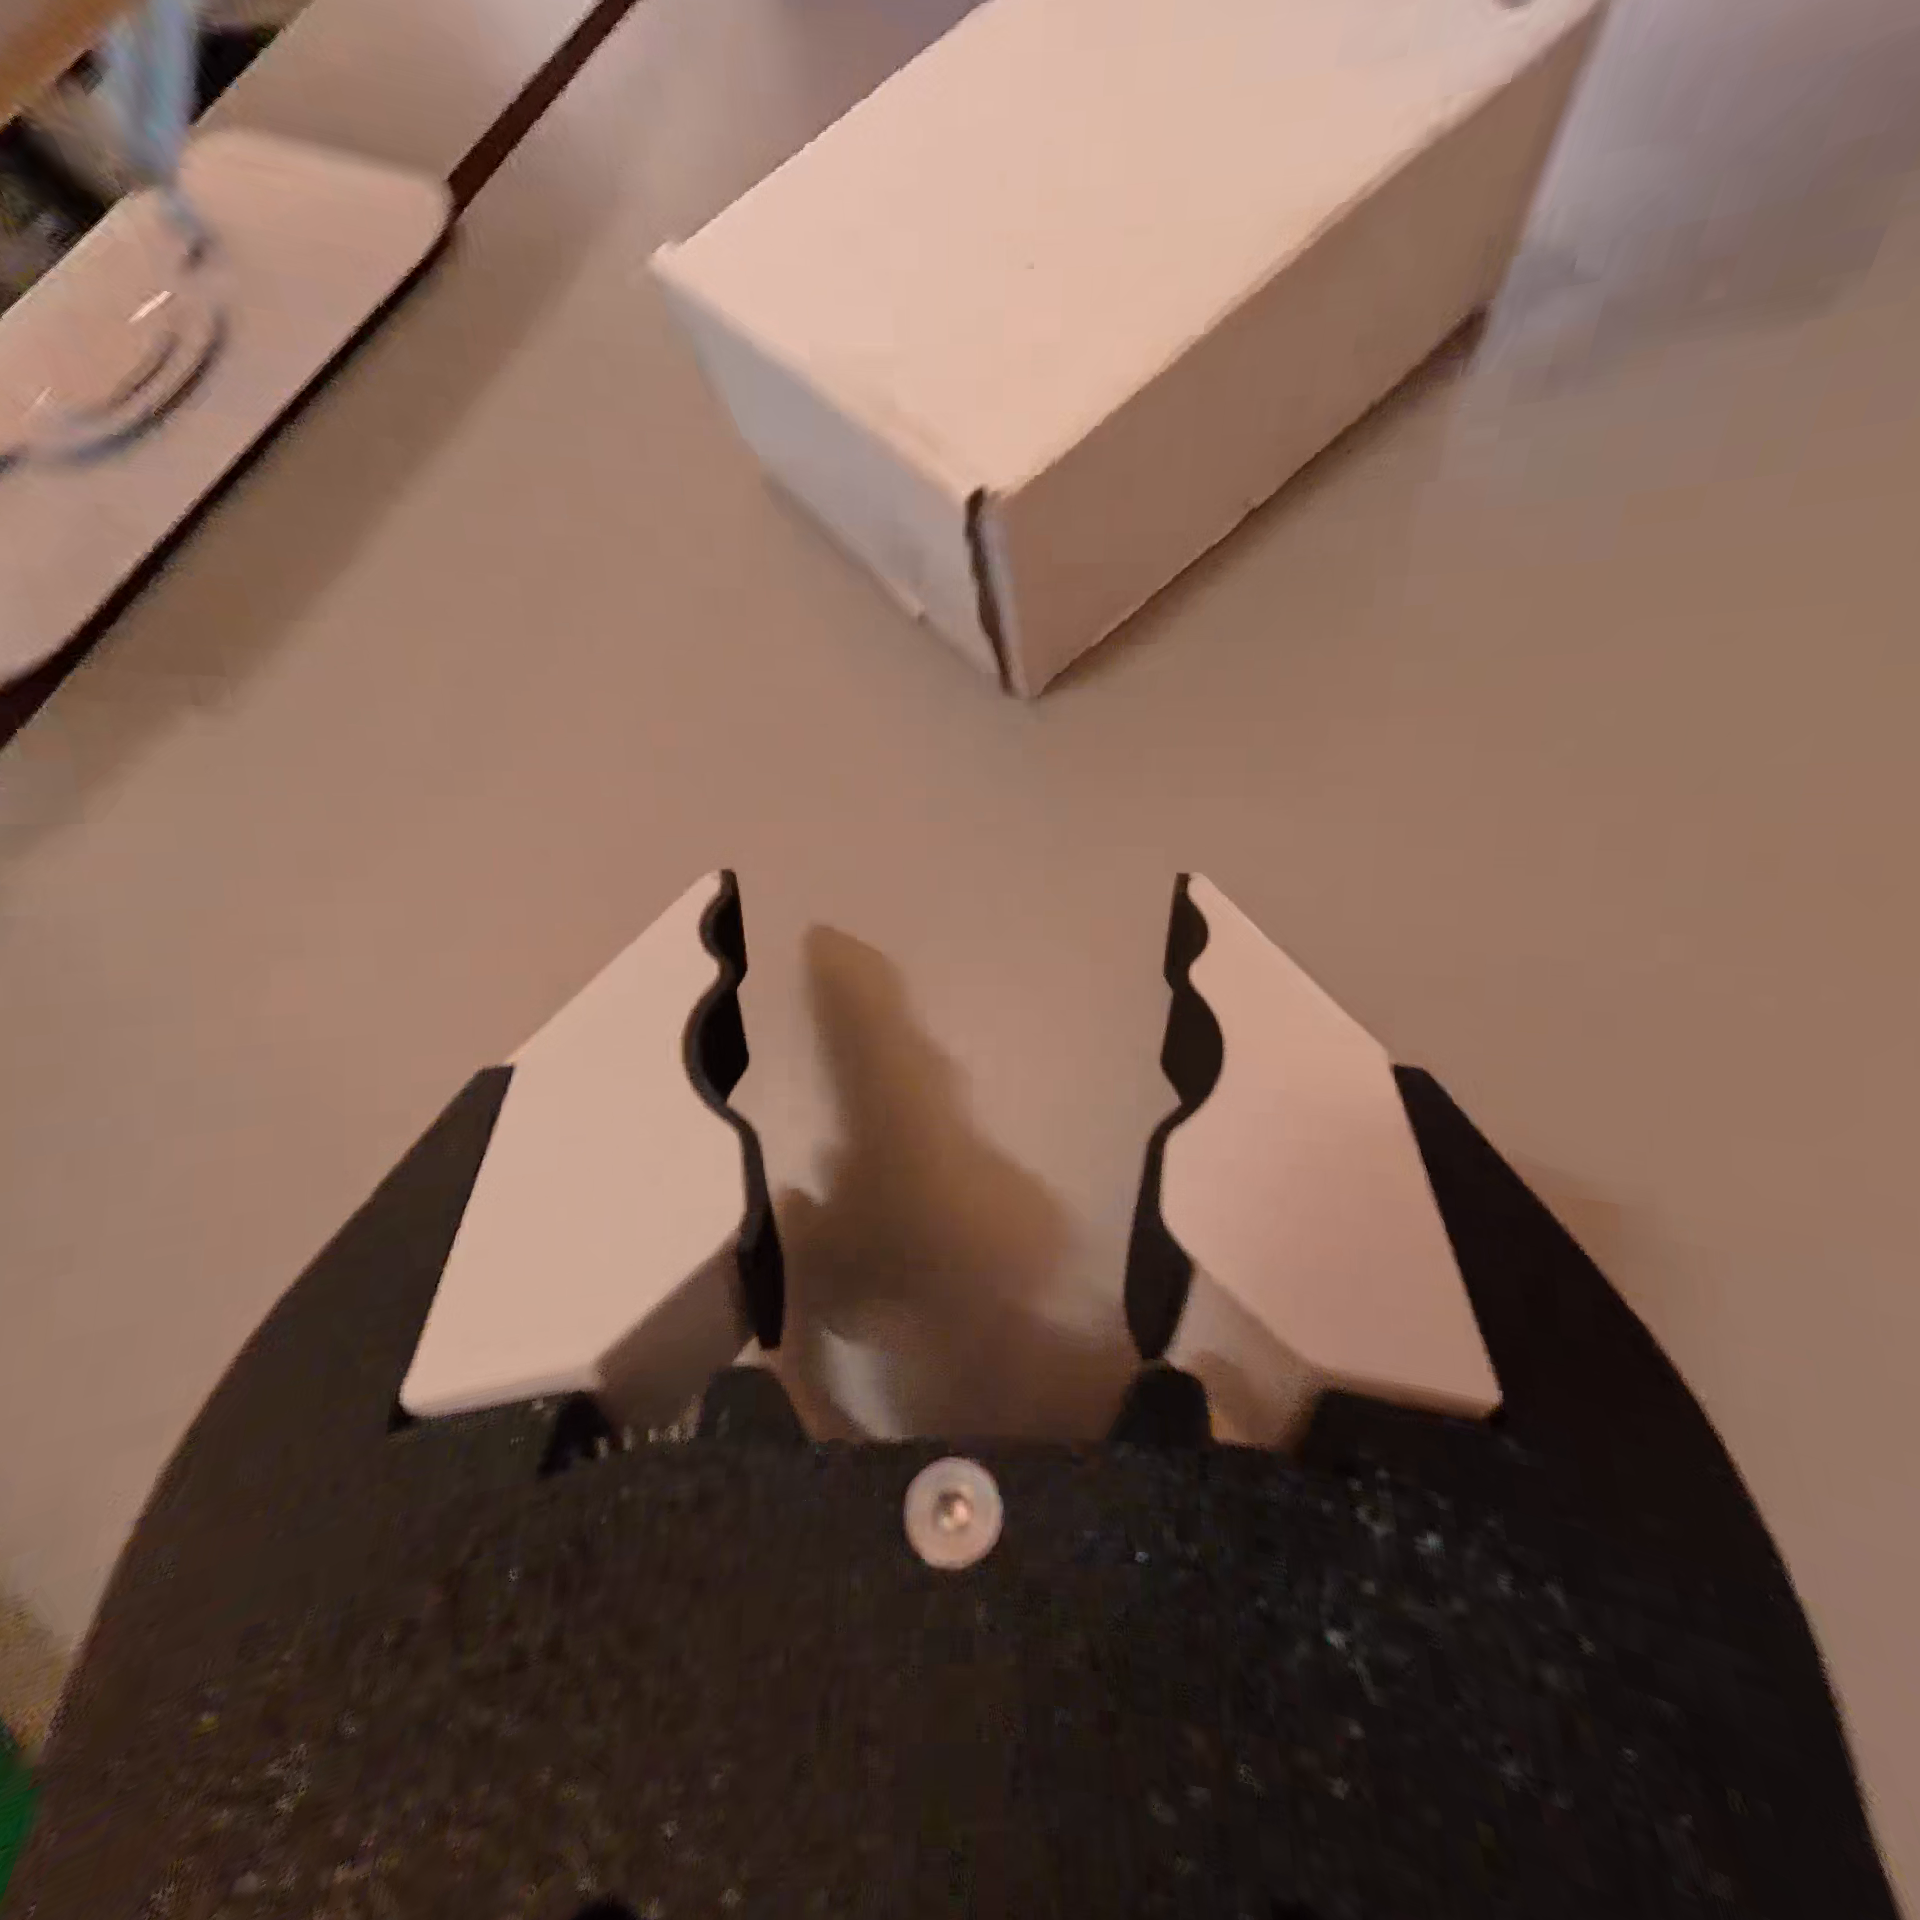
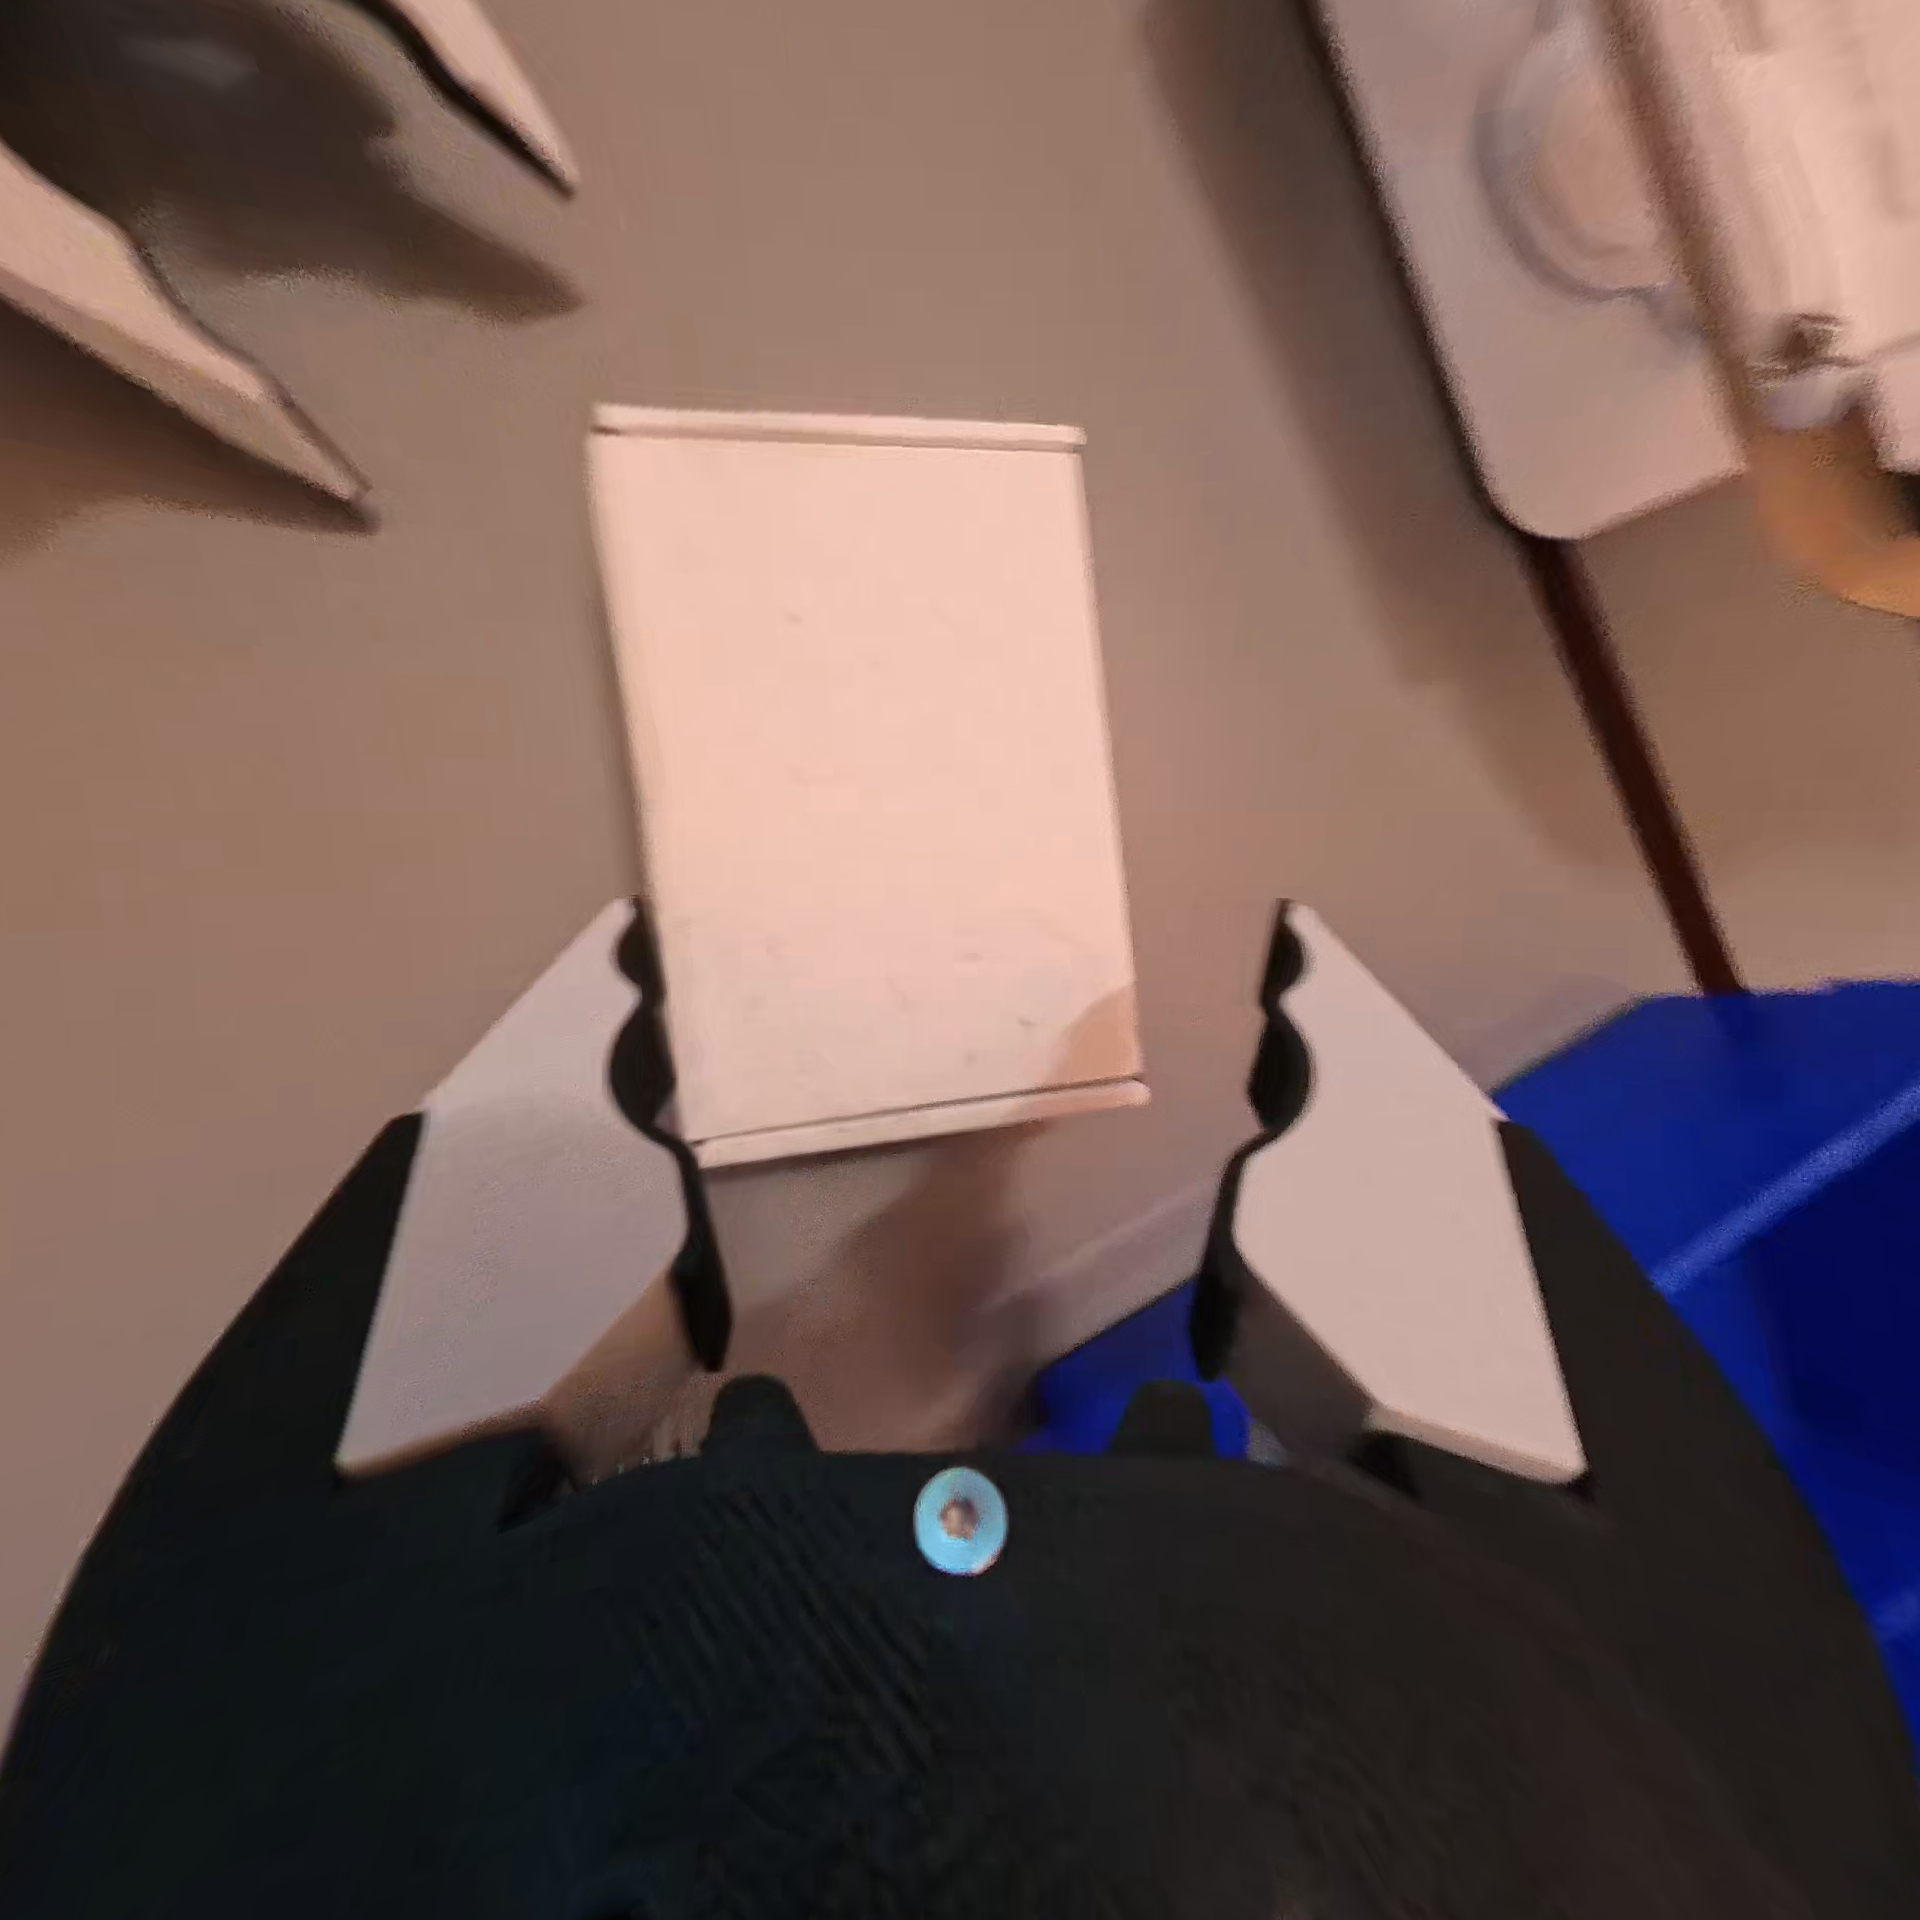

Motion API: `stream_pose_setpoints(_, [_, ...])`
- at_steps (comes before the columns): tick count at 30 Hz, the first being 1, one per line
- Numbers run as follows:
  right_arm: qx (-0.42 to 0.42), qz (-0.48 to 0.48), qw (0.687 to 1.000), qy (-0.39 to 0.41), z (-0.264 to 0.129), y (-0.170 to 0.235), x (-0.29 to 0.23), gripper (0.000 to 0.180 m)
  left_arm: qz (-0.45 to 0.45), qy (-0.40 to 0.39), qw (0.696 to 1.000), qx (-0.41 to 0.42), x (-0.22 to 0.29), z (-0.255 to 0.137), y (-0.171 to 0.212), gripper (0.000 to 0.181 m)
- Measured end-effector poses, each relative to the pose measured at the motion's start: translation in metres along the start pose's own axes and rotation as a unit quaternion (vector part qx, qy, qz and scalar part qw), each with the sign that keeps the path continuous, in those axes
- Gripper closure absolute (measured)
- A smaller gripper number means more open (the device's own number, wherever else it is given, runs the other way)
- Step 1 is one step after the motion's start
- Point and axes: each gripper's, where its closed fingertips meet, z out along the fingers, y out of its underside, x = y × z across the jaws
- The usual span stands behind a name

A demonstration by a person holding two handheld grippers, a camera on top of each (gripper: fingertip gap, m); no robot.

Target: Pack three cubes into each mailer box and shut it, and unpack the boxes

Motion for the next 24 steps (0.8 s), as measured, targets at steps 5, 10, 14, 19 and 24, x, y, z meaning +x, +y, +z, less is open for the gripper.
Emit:
stream_pose_setpoints(5, [-0.123, 0.038, 0.987, -0.098, 0.030, -0.001, -0.014, 0.062, -0.060, -0.013, 0.998, 0.028, 0.023, -0.029, 0.005, 0.100])
stream_pose_setpoints(10, [-0.165, 0.033, 0.979, -0.119, 0.050, -0.004, -0.021, 0.063, -0.046, -0.006, 0.998, 0.031, 0.029, -0.026, 0.007, 0.102])
stream_pose_setpoints(14, [-0.173, 0.021, 0.977, -0.124, 0.052, -0.003, -0.019, 0.067, -0.059, -0.022, 0.997, 0.042, 0.021, -0.028, 0.005, 0.105])
stream_pose_setpoints(19, [-0.093, -0.072, 0.976, -0.185, 0.039, -0.018, -0.020, 0.067, -0.091, -0.047, 0.992, 0.076, 0.009, -0.037, 0.000, 0.113])
stream_pose_setpoints(24, [-0.014, -0.177, 0.967, -0.184, -0.021, -0.040, 0.007, 0.067, -0.112, -0.038, 0.988, 0.099, 0.007, -0.042, -0.003, 0.116])
